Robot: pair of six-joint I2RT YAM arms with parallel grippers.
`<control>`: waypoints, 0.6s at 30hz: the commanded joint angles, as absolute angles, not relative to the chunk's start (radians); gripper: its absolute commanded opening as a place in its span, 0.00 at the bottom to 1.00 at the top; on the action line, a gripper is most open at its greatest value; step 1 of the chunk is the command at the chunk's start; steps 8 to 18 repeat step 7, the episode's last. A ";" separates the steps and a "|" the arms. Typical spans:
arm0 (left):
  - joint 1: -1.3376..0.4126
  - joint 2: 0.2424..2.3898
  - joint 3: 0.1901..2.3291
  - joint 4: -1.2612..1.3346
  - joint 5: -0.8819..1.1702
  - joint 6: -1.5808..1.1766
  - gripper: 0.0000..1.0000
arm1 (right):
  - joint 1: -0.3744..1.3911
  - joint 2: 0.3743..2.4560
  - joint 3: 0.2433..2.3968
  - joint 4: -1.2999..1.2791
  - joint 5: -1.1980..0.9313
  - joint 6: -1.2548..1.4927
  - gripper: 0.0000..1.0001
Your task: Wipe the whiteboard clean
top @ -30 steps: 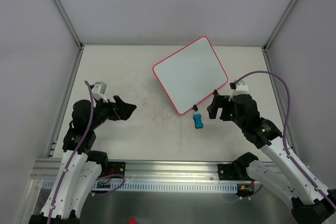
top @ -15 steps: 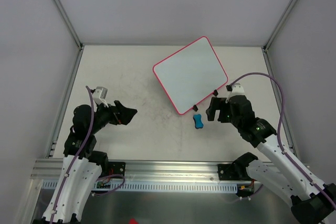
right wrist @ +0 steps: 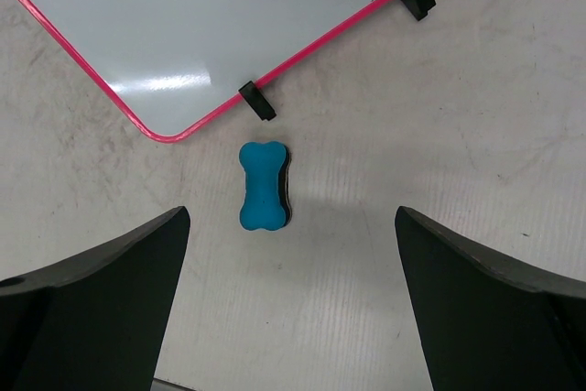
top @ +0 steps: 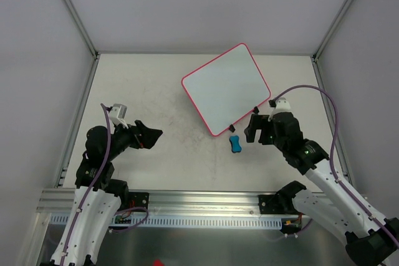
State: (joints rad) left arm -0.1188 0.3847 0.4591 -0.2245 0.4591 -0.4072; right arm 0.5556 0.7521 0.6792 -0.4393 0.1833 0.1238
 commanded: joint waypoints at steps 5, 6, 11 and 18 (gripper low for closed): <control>-0.123 0.371 0.459 -0.204 0.437 -0.387 0.99 | 0.551 0.733 0.699 -0.416 0.205 0.143 0.99; -0.123 0.371 0.459 -0.204 0.434 -0.387 0.99 | 0.551 0.735 0.699 -0.416 0.207 0.144 0.99; -0.121 0.370 0.459 -0.204 0.434 -0.387 0.99 | 0.551 0.733 0.699 -0.416 0.207 0.143 0.99; -0.121 0.370 0.459 -0.204 0.434 -0.387 0.99 | 0.551 0.733 0.699 -0.416 0.207 0.143 0.99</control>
